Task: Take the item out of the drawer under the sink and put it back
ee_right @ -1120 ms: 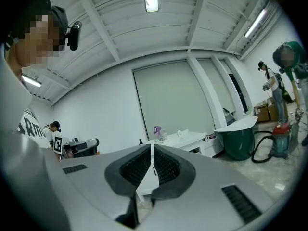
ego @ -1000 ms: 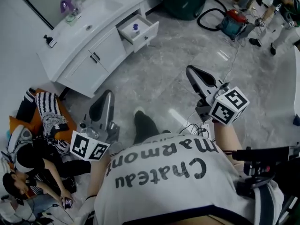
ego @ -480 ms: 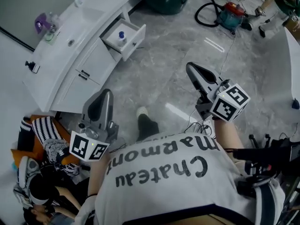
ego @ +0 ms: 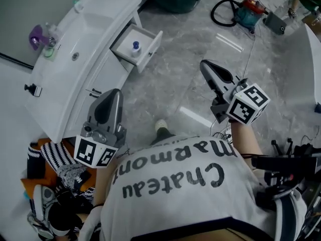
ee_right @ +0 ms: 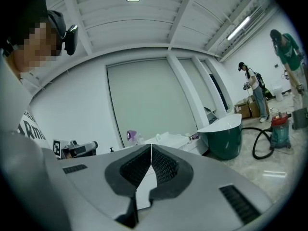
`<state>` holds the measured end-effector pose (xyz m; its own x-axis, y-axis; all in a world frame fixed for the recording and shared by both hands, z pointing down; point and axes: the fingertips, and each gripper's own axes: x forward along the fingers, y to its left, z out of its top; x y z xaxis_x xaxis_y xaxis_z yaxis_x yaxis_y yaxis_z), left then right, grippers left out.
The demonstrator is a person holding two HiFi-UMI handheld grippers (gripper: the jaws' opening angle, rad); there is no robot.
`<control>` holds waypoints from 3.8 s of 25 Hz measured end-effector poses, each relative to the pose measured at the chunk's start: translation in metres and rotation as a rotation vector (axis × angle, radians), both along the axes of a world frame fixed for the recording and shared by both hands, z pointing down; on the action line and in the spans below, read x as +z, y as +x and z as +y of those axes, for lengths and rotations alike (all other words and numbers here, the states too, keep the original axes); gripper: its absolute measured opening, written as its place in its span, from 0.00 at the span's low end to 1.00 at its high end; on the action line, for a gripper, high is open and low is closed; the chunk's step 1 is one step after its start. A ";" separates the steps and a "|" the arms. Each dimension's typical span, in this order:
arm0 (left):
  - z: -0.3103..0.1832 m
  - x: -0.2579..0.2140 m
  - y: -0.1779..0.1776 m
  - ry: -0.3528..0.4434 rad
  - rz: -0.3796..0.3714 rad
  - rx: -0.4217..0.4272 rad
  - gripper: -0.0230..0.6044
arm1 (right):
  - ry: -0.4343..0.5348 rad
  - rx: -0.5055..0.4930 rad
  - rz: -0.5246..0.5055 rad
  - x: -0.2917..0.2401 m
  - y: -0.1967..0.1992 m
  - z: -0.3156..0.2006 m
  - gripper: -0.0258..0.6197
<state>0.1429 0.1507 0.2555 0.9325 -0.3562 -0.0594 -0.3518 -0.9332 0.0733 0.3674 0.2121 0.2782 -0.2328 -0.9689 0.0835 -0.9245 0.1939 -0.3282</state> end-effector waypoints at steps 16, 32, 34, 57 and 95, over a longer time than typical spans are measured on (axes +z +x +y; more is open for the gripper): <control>-0.100 0.016 -0.001 -0.012 0.005 0.047 0.05 | 0.006 0.077 -0.011 0.009 -0.001 -0.086 0.06; -0.165 0.036 0.025 -0.067 -0.019 -0.047 0.05 | -0.039 -0.037 -0.036 0.020 0.020 -0.180 0.06; -0.176 0.040 0.034 -0.068 -0.033 -0.065 0.05 | -0.035 -0.056 -0.039 0.020 0.029 -0.197 0.06; -0.278 0.132 0.137 -0.169 -0.145 -0.401 0.05 | -0.187 -0.359 -0.074 0.078 0.135 -0.363 0.06; -0.339 0.405 0.198 -0.013 -0.687 -0.022 0.40 | -0.589 -0.297 -0.141 0.272 0.123 -0.358 0.06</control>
